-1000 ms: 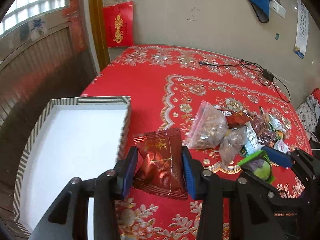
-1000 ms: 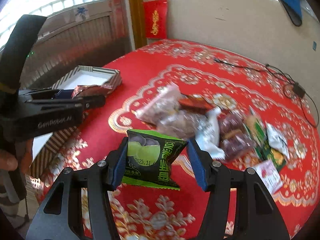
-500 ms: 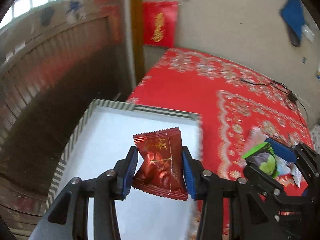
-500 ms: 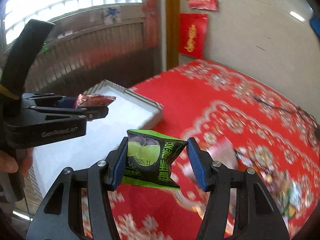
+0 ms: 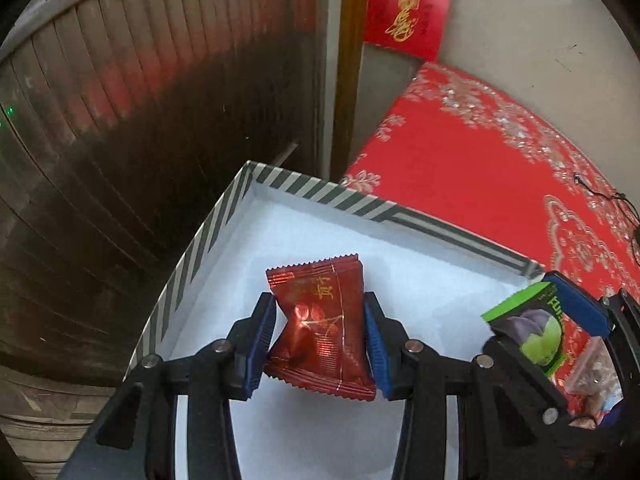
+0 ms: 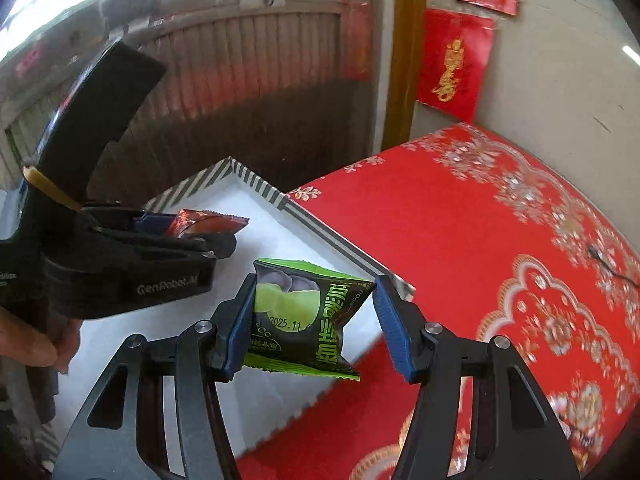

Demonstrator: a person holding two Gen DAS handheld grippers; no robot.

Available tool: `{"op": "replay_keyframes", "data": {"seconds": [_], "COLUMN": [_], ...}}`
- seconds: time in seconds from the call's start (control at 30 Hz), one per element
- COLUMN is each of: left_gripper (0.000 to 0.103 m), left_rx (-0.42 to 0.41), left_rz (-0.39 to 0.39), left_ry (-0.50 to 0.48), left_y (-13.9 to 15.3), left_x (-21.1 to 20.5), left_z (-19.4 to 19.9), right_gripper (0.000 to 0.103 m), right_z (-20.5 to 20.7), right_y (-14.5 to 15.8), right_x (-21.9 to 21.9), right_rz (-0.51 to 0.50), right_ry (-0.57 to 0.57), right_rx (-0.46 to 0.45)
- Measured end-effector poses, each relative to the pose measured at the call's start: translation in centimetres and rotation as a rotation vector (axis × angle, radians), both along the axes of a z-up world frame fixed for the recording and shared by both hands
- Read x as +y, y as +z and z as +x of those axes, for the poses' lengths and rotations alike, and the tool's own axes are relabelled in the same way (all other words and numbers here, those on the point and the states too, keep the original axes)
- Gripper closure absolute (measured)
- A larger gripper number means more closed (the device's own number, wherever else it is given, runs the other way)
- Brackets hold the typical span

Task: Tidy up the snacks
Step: 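Carry both packets to the white tray and open both tools to drop them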

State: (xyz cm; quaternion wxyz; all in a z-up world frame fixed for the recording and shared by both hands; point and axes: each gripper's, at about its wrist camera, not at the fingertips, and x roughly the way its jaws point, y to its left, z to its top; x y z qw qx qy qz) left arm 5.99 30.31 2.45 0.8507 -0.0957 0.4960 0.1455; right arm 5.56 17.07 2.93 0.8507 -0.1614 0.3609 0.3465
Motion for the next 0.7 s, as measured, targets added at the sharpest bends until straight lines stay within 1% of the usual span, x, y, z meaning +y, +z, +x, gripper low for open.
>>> {"op": "replay_keyframes", "data": {"seconds": [0.1, 0.2, 0.23, 0.27, 0.3, 0.33, 0.37, 0.4, 0.43, 0.47, 0.53, 0.6, 0.67, 0.7], "left_gripper": [0.056, 0.056, 0.056, 0.055, 0.05, 0.041, 0.036, 0.029, 0.024, 0.022, 0.012, 0.011, 0.011, 0.011], "left_rx": [0.012, 0.027, 0.032, 0.034, 0.038, 0.038, 0.03, 0.02, 0.013, 0.005, -0.007, -0.014, -0.014, -0.015], "left_rz": [0.006, 0.018, 0.021, 0.024, 0.033, 0.042, 0.045, 0.047, 0.048, 0.046, 0.049, 0.056, 0.058, 0.055], "left_ry": [0.011, 0.025, 0.025, 0.028, 0.032, 0.033, 0.034, 0.037, 0.041, 0.046, 0.061, 0.067, 0.076, 0.08], "left_y": [-0.5, -0.9, -0.9, -0.9, -0.9, -0.8, -0.7, -0.5, -0.3, -0.1, 0.4, 0.8, 1.0, 1.2], "left_x": [0.3, 0.4, 0.4, 0.4, 0.3, 0.2, 0.2, 0.2, 0.3, 0.4, 0.6, 0.8, 1.0, 1.0], "left_z": [0.3, 0.4, 0.4, 0.5, 0.5, 0.5, 0.5, 0.4, 0.3, 0.3, 0.0, -0.3, -0.6, -0.7], "right_gripper": [0.046, 0.045, 0.043, 0.043, 0.043, 0.042, 0.043, 0.042, 0.042, 0.042, 0.041, 0.033, 0.031, 0.031], "right_z": [0.4, 0.8, 0.9, 1.0, 1.0, 1.0, 0.9, 0.7, 0.4, 0.2, 0.2, 0.6, 1.0, 1.0], "right_y": [-0.9, -1.7, -2.0, -2.2, -2.3, -2.4, -2.3, -2.2, -2.1, -1.9, -1.6, -1.5, -1.6, -1.6], "right_x": [0.9, 1.2, 1.3, 1.3, 1.4, 1.4, 1.4, 1.4, 1.3, 1.3, 1.2, 1.0, 0.7, 0.5], "right_rz": [-0.027, -0.035, -0.041, -0.05, -0.056, -0.061, -0.065, -0.067, -0.065, -0.056, -0.027, 0.013, 0.024, 0.019], "right_ry": [0.007, 0.012, 0.013, 0.012, 0.011, 0.013, 0.014, 0.016, 0.022, 0.032, 0.042, 0.035, 0.012, 0.002], "right_rx": [-0.003, 0.031, 0.041, 0.047, 0.05, 0.052, 0.047, 0.035, 0.028, 0.028, 0.043, 0.099, 0.133, 0.134]}}
